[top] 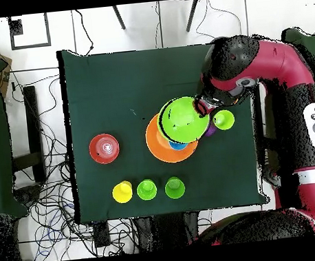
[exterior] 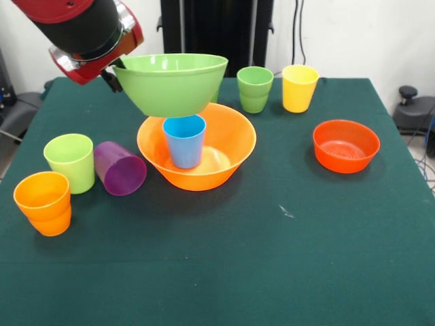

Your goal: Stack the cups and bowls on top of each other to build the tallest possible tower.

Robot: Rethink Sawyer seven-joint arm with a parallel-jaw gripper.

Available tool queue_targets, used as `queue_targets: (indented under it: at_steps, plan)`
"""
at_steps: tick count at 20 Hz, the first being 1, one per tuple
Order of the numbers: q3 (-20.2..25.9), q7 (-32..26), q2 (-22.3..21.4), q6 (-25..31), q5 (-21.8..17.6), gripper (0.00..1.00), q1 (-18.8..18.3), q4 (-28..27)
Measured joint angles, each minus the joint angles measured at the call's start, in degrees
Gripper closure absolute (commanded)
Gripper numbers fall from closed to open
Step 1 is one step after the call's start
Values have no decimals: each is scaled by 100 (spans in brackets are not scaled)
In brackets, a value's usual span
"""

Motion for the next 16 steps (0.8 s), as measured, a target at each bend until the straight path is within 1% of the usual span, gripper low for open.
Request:
queue_targets:
  at_steps: [8, 16]
  plan:
    - [-113, 35, -63, -1, 40, 100, 129, 202]
    - [-183, 62, -123, -6, 61, 100, 184, 270]
